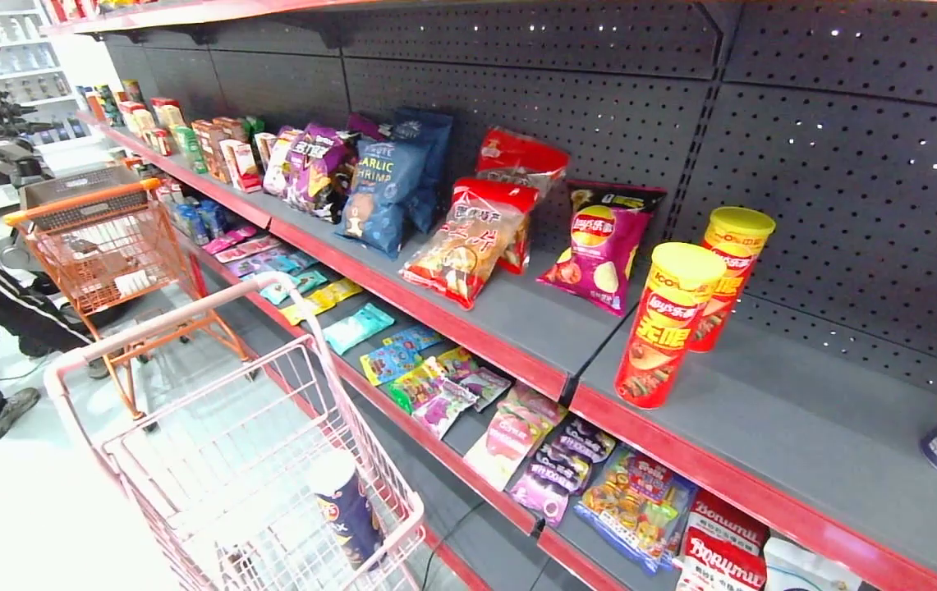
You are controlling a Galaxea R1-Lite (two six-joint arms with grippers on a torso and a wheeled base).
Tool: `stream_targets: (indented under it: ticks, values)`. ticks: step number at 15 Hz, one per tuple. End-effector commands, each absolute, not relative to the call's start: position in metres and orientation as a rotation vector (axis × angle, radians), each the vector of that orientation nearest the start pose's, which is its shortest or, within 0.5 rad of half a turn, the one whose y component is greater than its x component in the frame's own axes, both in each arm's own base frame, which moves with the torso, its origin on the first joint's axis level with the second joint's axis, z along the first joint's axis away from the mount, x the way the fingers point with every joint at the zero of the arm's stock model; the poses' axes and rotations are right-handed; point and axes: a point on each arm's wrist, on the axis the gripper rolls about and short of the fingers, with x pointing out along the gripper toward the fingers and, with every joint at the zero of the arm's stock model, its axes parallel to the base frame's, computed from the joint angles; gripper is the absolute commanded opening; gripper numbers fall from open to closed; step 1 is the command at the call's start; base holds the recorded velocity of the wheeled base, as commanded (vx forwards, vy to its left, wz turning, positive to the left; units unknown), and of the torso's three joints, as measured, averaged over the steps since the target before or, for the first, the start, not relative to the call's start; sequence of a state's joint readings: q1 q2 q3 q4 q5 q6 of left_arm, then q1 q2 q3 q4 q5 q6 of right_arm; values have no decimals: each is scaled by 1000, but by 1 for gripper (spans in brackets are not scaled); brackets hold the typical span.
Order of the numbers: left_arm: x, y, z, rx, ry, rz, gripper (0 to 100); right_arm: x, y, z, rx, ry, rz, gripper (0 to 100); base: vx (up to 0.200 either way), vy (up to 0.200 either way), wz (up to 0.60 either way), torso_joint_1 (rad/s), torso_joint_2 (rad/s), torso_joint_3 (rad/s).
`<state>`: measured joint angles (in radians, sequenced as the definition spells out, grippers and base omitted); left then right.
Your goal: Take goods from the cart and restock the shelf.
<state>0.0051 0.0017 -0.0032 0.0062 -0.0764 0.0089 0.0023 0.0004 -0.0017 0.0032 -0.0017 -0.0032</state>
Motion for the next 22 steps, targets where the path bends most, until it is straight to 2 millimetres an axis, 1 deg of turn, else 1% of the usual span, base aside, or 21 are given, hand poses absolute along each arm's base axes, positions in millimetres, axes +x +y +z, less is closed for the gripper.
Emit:
stream_targets:
  ticks: [1,2,13,22]
  values:
    - [-23,-2,76,9,4,-71,100,-23,0,76,-3,2,2,100,-200,0,0,-2,7,2]
    - [-23,-2,76,7,4,-71,100,-23,0,76,-3,2,2,100,-200,0,0,22,7,-7]
    - [-23,-2,76,7,6,-71,100,-23,0,76,-3,0,6,100,0,0,0,0,0,0]
    - [-23,-2,76,7,4,-72,100,-23,0,75,-3,2,8,100,0,0,0,-140,327,180]
